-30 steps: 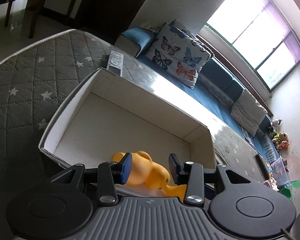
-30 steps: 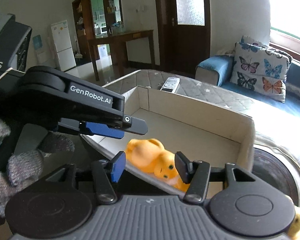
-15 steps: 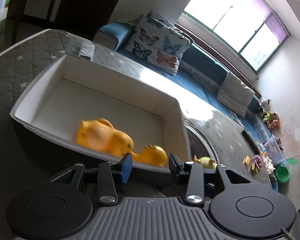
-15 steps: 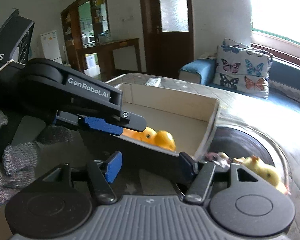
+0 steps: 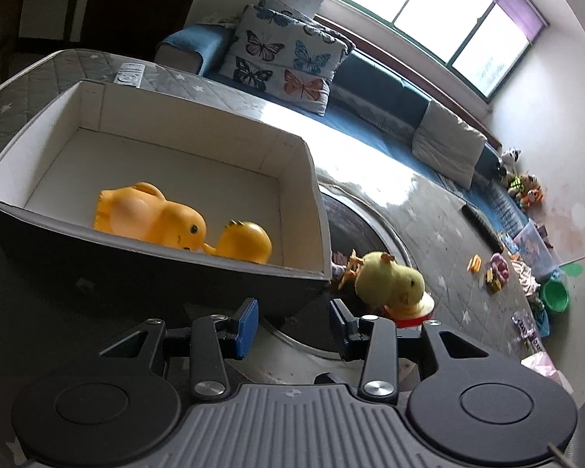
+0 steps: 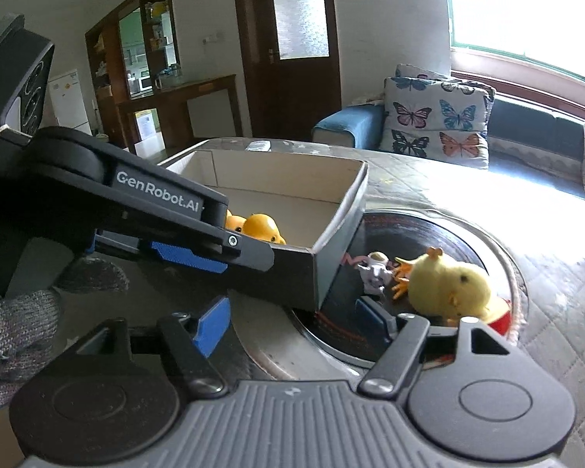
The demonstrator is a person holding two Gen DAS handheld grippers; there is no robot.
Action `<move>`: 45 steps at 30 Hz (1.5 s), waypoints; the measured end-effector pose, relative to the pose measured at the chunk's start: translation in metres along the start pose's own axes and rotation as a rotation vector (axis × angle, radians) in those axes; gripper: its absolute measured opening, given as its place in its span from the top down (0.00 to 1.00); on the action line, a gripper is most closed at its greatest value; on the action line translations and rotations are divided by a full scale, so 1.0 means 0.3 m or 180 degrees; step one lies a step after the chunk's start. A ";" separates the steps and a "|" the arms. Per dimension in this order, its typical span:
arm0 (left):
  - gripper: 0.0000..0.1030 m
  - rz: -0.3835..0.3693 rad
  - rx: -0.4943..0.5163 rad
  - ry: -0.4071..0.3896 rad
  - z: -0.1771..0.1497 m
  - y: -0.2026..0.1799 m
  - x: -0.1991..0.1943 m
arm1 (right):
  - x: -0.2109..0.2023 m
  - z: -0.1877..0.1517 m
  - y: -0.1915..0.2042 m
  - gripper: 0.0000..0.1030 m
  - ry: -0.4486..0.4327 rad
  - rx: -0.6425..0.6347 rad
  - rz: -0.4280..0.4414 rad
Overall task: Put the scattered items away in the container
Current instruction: 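Withdraw both grippers from the box back over the mat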
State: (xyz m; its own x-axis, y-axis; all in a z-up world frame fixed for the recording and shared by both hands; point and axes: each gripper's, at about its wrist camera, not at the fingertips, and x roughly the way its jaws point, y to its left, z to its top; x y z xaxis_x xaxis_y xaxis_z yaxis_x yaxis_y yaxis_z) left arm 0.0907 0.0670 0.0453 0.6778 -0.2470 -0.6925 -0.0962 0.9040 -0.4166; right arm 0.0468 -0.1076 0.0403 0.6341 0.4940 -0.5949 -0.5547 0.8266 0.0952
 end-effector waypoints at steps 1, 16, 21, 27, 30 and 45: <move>0.59 -0.0001 0.0009 0.0012 -0.003 -0.005 0.003 | -0.003 -0.004 -0.002 0.29 -0.0003 0.0002 -0.0014; 0.59 0.0035 0.0218 0.0117 -0.066 -0.082 0.050 | -0.055 -0.105 -0.075 0.07 0.0037 0.0215 -0.0197; 0.59 0.0022 0.0265 0.0148 -0.077 -0.104 0.066 | -0.077 -0.118 -0.100 0.05 -0.0009 0.0256 -0.0268; 0.59 -0.0015 0.0320 0.0212 -0.085 -0.142 0.095 | -0.091 -0.120 -0.150 0.02 -0.0036 0.0321 -0.0364; 0.59 -0.0025 0.0335 0.0255 -0.090 -0.157 0.114 | -0.094 -0.126 -0.176 0.02 -0.0047 0.0372 -0.0396; 0.59 -0.0029 0.0340 0.0376 -0.074 -0.212 0.204 | -0.055 -0.124 -0.307 0.05 0.0035 0.0374 -0.0665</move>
State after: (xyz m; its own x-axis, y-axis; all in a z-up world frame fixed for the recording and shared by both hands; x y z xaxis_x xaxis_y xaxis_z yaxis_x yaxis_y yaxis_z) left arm 0.1220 -0.0134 0.0163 0.5873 -0.2888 -0.7560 -0.0083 0.9320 -0.3625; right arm 0.0676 -0.2019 0.0117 0.7223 0.3066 -0.6200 -0.3452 0.9365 0.0609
